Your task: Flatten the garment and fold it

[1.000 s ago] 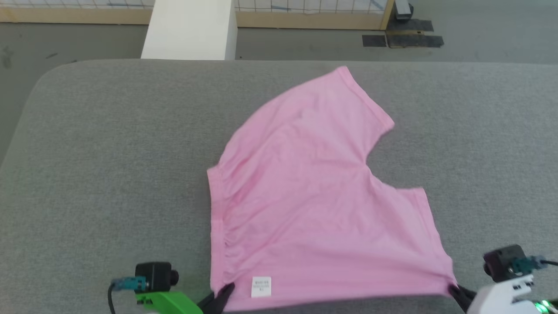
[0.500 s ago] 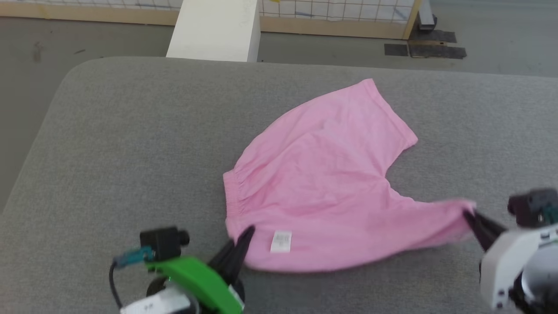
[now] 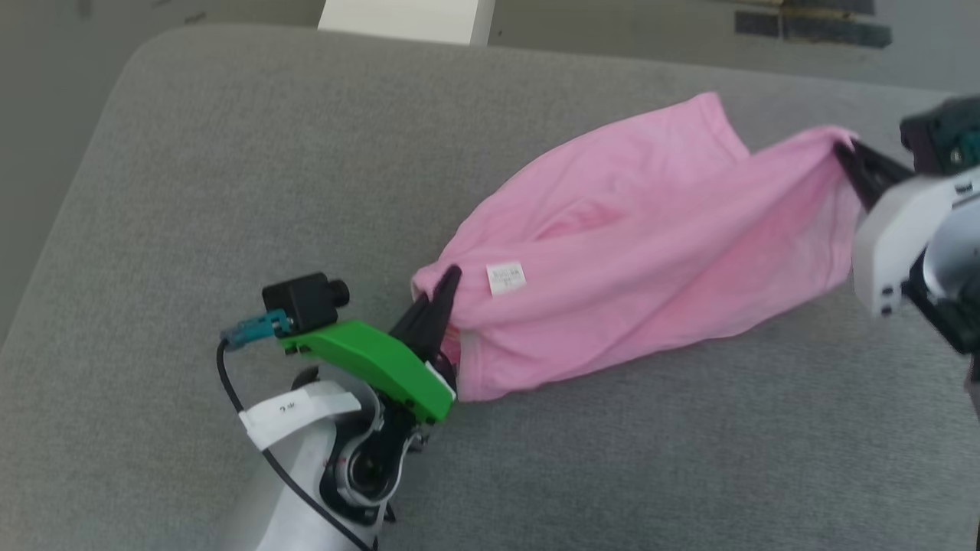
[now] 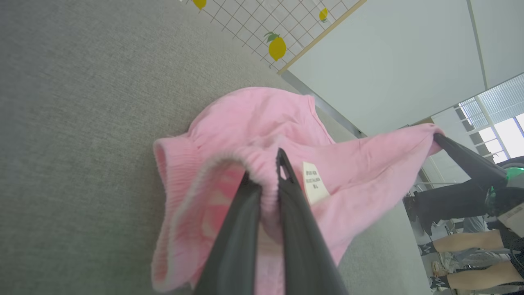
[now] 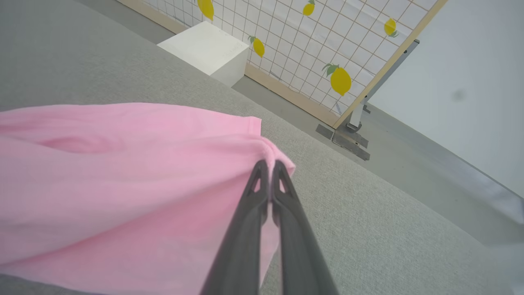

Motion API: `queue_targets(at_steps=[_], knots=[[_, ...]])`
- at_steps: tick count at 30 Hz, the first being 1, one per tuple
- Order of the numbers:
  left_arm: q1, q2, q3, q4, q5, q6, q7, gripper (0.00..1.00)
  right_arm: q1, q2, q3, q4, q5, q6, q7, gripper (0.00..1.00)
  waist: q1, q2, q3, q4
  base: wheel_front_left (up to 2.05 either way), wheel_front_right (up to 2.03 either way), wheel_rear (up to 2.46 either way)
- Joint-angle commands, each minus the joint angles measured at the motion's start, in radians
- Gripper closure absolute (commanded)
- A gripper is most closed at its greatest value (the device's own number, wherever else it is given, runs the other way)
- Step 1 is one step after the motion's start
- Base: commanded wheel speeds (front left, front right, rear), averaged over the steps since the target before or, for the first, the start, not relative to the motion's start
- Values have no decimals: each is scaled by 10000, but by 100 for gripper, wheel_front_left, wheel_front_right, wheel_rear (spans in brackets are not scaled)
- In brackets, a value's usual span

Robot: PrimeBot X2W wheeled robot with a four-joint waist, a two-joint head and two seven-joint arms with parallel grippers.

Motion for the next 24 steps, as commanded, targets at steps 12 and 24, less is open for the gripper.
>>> queue_targets(at_steps=[12,24], knots=[[-1999,-290,-136,1716,327,-91,-1661,100,-3436,-74,1614,3824,222,-17,-950,100,0,-1,1979,1081,0,0,0],[-2542,-339,-879,2196,33,96,-2007,100,-5306,-139,2924,6220,573,-17,-860,100,0,-1,2560,1523,0,0,0]])
